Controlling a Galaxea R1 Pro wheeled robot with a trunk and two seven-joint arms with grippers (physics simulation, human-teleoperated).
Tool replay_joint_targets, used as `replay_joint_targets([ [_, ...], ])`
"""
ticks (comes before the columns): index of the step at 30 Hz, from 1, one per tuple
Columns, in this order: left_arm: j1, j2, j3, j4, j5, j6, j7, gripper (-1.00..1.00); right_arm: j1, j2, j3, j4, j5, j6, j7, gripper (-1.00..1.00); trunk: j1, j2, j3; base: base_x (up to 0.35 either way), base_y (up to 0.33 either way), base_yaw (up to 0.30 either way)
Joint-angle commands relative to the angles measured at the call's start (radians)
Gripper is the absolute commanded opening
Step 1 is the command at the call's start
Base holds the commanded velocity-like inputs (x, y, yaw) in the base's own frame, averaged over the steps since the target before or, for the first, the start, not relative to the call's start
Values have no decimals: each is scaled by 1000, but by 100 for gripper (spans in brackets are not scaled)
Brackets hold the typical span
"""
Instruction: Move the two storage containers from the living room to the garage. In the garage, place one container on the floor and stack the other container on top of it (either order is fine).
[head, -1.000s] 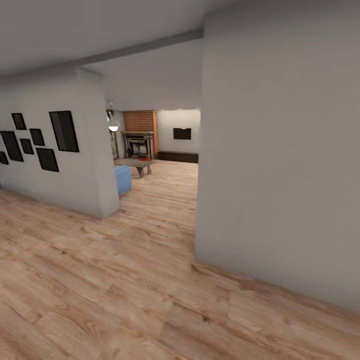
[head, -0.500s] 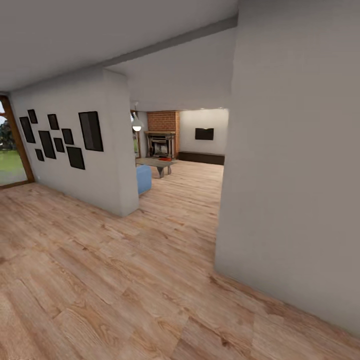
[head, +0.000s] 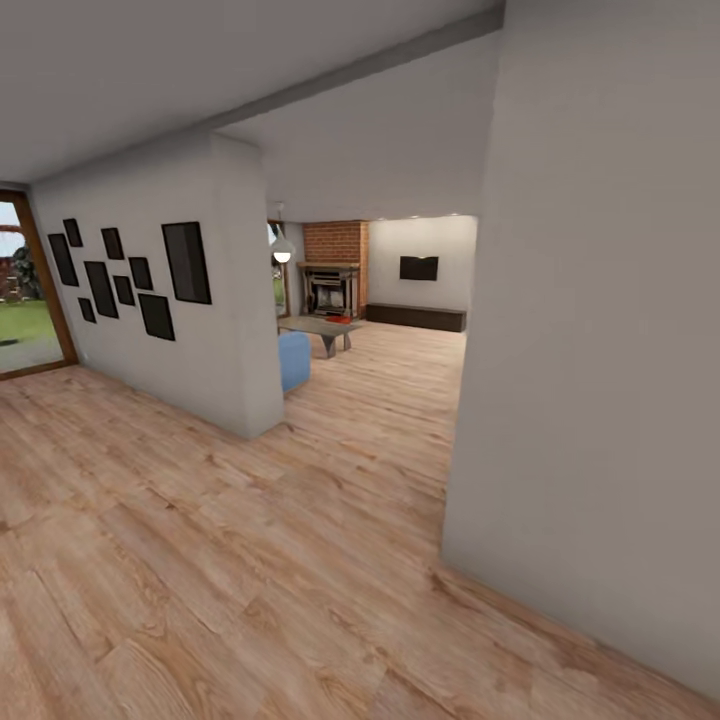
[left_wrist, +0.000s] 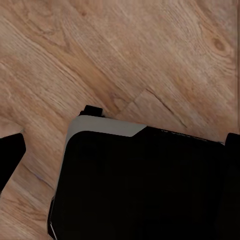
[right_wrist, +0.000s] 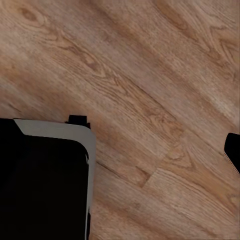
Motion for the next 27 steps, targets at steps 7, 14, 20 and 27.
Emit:
replay_joint_targets([
  [7, 0, 0, 5, 0, 3, 0, 2, 100, -1, 0, 7, 3, -6, -6, -2, 100, 1, -1, 0, 322, 0, 0],
  [14, 0, 0, 5, 0, 3, 0, 2, 100, -1, -1, 7, 3, -6, -5, -2, 100, 1, -1, 0, 322, 0, 0],
  [20, 0, 0, 5, 0, 3, 0, 2, 100, -1, -3, 7, 3, -6, -6, -2, 100, 1, -1, 0, 322, 0, 0],
  [27, 0, 1, 5, 0, 4, 0, 2, 100, -1, -3, 7, 3, -5, -5, -2, 100, 1, -1, 0, 322, 0, 0],
])
